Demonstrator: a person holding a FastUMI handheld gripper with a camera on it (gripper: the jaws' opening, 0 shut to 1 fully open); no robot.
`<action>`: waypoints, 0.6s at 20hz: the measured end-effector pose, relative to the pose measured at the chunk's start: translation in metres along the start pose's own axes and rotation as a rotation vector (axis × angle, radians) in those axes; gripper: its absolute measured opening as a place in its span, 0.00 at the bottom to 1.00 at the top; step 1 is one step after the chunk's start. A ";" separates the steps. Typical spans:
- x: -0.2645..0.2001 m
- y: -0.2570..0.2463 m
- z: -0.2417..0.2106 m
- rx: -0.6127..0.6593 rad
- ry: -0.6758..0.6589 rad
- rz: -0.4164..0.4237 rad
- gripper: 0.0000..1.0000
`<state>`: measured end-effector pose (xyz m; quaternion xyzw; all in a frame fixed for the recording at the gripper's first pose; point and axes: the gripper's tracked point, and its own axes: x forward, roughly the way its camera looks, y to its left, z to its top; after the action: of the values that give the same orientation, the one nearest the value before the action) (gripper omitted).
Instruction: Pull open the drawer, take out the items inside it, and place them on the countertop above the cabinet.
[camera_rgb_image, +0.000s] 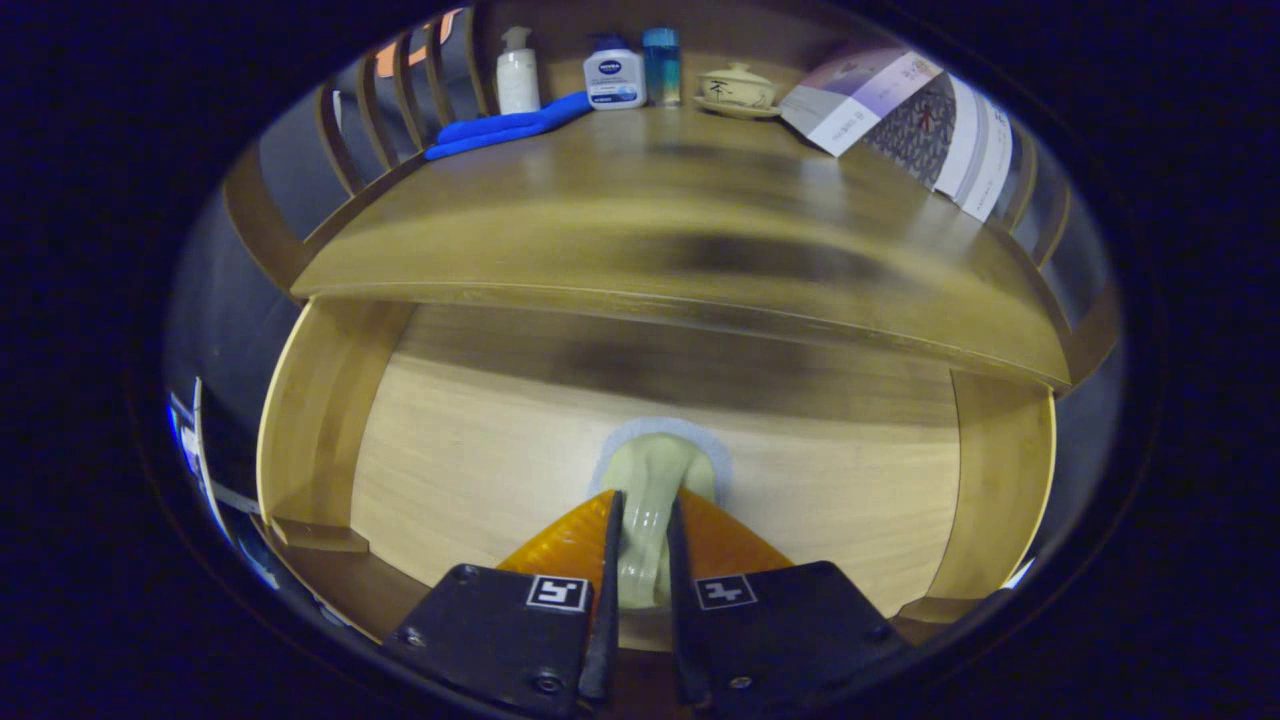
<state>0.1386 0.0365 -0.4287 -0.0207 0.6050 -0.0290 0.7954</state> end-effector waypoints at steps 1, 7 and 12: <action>-0.001 -0.001 0.000 0.010 -0.006 -0.006 0.23; -0.025 -0.010 0.001 -0.004 -0.051 -0.051 0.18; -0.062 -0.014 0.013 -0.018 -0.114 -0.060 0.18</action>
<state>0.1340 0.0267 -0.3646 -0.0473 0.5581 -0.0462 0.8272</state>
